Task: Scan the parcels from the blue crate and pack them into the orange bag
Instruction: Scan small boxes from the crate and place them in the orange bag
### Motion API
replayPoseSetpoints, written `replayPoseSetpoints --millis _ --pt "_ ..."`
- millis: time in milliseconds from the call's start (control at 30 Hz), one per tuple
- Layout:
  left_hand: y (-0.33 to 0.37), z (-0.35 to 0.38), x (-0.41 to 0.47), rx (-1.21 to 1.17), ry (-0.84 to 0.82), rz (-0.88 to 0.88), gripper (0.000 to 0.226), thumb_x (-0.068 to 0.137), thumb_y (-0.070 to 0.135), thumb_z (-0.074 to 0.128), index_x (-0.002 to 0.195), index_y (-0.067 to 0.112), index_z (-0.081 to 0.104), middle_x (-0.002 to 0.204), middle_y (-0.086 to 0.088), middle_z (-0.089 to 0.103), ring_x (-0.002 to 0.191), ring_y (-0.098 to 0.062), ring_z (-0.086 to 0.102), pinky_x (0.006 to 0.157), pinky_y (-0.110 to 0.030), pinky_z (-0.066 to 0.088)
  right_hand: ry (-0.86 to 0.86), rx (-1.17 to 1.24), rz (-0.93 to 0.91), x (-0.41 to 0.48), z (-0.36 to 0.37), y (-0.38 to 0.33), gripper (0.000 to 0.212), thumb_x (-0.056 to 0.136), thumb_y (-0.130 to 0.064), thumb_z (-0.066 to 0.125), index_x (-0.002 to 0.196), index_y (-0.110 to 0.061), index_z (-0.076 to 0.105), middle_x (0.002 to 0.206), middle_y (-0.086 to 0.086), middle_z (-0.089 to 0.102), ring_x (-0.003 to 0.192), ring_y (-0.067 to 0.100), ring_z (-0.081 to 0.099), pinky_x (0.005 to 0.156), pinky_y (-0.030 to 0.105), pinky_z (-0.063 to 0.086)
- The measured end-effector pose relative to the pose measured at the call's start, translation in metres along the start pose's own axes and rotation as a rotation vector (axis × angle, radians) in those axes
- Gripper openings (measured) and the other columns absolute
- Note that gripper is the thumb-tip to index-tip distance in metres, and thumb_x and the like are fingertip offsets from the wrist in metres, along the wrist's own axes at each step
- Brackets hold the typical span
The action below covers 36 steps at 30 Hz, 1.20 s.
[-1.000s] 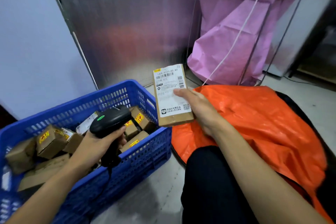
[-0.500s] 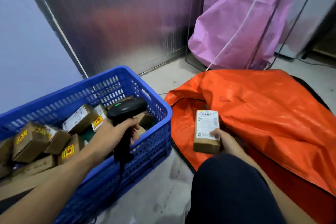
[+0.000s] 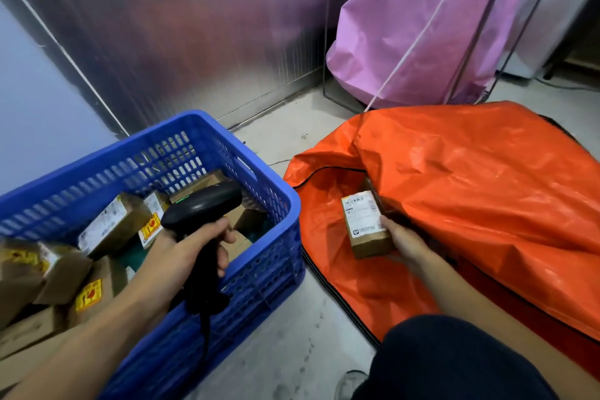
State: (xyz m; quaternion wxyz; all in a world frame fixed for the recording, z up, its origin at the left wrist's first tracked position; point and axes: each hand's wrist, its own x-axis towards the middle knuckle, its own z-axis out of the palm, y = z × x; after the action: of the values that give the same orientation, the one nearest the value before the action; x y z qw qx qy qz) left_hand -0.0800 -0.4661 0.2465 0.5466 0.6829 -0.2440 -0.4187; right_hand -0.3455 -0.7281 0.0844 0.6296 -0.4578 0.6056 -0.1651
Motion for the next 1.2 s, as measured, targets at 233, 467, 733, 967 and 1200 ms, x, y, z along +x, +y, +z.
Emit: replayPoseSetpoints --millis 233,467,733,967,1200 --pt "0.016 0.000 -0.018 0.018 0.038 -0.032 0.024 0.083 0.021 0.081 0.085 0.000 0.071 0.067 -0.018 0.061 0.059 -0.029 0.056 0.064 -0.038 0.047 -0.100 -0.641 -0.104 -0.006 0.014 -0.025 0.059 0.106 -0.052 0.043 0.143 -0.008 0.058 0.145 0.017 0.058 0.133 0.033 0.054 0.110 0.036 0.040" --pt "0.065 -0.028 -0.056 -0.071 0.156 -0.071 0.029 0.061 0.012 0.068 0.088 0.004 0.071 0.081 -0.017 0.059 0.058 -0.024 0.055 0.065 -0.036 0.045 -0.270 -0.761 -0.172 -0.064 0.033 -0.108 0.043 0.107 -0.039 0.048 0.116 0.002 0.059 0.097 0.022 0.070 0.068 0.027 0.062 0.059 0.030 0.048" --pt "0.106 -0.092 -0.133 -0.185 0.306 0.081 0.022 0.100 0.027 0.066 0.102 0.007 0.072 0.082 -0.011 0.072 0.067 -0.021 0.065 0.069 -0.032 0.056 -0.266 -0.906 -0.487 -0.158 0.086 -0.201 0.026 0.106 -0.028 0.051 0.102 -0.006 0.065 0.080 0.011 0.073 0.059 0.021 0.063 0.054 0.027 0.042" --pt "0.083 -0.124 -0.165 -0.217 0.447 0.029 0.027 0.099 0.028 0.069 0.108 0.003 0.072 0.078 -0.010 0.075 0.071 -0.021 0.067 0.085 -0.043 0.055 -0.262 -1.329 -0.831 -0.213 0.181 -0.202 0.028 0.103 -0.036 0.054 0.104 -0.013 0.070 0.092 0.002 0.077 0.080 0.021 0.071 0.078 0.033 0.054" --pt "0.092 -0.164 -0.177 -0.301 0.421 0.059 0.027 0.098 0.033 0.068 0.106 0.007 0.072 0.081 -0.008 0.074 0.071 -0.020 0.068 0.082 -0.041 0.058 -0.424 -1.817 -0.960 -0.236 0.257 -0.134 0.034 0.104 -0.042 0.045 0.119 -0.017 0.062 0.109 0.008 0.069 0.100 0.028 0.063 0.079 0.038 0.050"
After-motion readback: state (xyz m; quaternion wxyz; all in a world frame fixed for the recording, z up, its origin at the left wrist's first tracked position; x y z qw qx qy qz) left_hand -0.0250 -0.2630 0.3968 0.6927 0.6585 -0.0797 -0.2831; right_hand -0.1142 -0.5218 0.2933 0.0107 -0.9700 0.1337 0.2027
